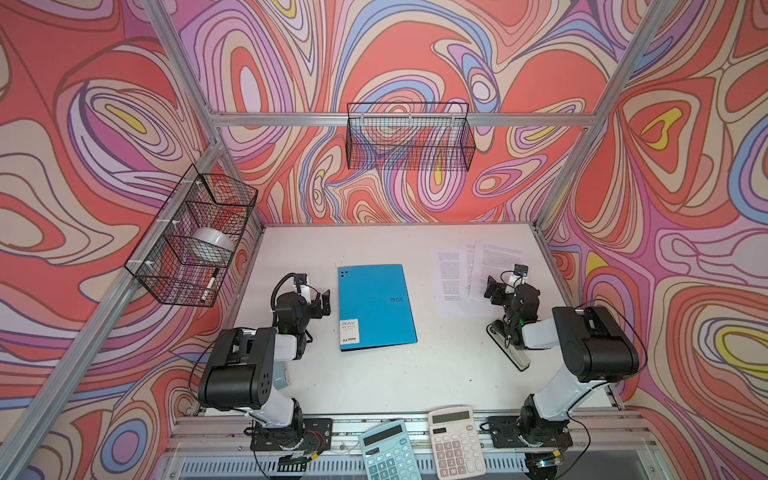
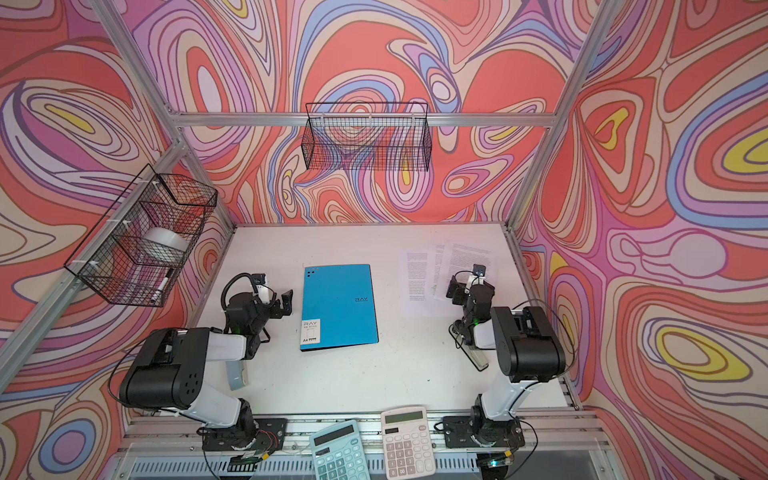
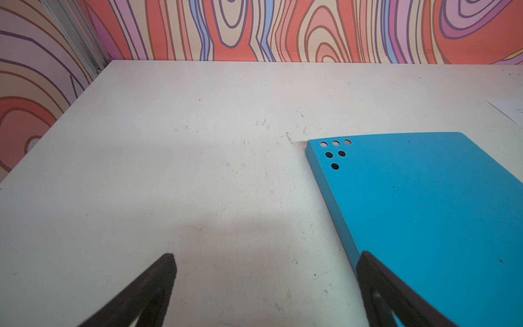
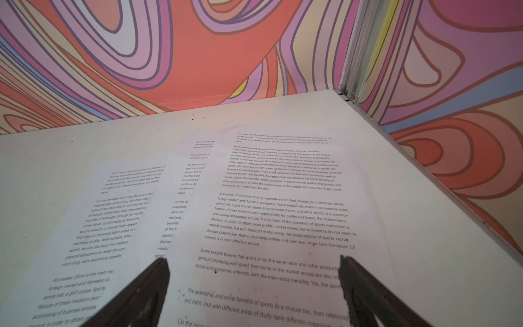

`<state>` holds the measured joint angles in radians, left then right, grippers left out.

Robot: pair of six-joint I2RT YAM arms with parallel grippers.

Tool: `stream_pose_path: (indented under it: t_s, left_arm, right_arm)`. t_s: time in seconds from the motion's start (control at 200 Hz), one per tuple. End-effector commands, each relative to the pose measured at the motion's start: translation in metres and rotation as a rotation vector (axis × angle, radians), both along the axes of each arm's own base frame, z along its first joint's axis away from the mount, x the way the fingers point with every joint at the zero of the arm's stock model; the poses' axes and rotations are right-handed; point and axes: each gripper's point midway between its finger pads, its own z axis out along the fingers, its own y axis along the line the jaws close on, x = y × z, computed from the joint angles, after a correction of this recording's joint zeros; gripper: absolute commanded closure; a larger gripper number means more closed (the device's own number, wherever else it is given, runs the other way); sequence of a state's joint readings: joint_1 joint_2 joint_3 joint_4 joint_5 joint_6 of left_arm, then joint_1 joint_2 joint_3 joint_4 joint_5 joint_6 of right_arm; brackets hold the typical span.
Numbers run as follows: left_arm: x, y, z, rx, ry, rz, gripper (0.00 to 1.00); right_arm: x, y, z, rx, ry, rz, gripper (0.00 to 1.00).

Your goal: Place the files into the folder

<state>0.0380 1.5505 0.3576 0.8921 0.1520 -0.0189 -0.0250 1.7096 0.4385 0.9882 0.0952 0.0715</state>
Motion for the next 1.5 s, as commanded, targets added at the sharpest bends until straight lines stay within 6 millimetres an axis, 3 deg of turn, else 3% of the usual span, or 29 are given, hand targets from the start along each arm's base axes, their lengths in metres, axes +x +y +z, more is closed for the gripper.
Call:
stream_pose_path:
  t_s: [0.0, 0.571, 0.761, 0.891, 0.982, 1.007, 1.157, 1.317, 1.492]
  left_arm:
    - [0.005, 0.001, 0.009, 0.011, -0.023, 0.003, 0.0]
    - [0.004, 0.0, 0.009, 0.036, -0.027, 0.011, 0.0]
    - [0.002, -0.01, 0.026, 0.047, -0.035, -0.043, 0.0]
    - [0.002, -0.01, 0.043, 0.054, -0.013, -0.035, 0.0]
    - [-0.003, -0.023, 0.051, 0.119, 0.041, -0.117, 0.0]
    - [0.002, -0.026, 0.067, 0.15, 0.024, -0.133, 0.0]
    - [-0.006, -0.032, 0.095, 0.242, 0.222, -0.182, 0.0]
    - [-0.029, -0.037, 0.126, 0.355, 0.431, -0.283, 0.0]
    - [-0.049, -0.041, 0.151, 0.5, 0.546, -0.326, 0.0]
  right_arm:
    - [0.003, 0.001, 0.003, 0.002, -0.011, 0.006, 0.01]
    - [0.003, 0.0, 0.003, 0.001, -0.01, 0.003, 0.01]
    - [0.003, -0.005, 0.009, 0.0, -0.001, -0.039, 0.01]
    - [0.005, -0.01, 0.027, -0.006, 0.025, -0.069, 0.02]
    - [0.003, -0.02, 0.043, 0.01, 0.044, -0.137, 0.02]
    - [0.002, -0.021, 0.047, 0.016, 0.057, -0.143, 0.02]
    - [-0.001, -0.028, 0.079, 0.129, 0.187, -0.242, 0.02]
    - [-0.006, 0.005, 0.116, 0.286, 0.262, -0.114, 0.01]
    - [-0.03, 0.028, 0.14, 0.402, 0.268, -0.039, 0.01]
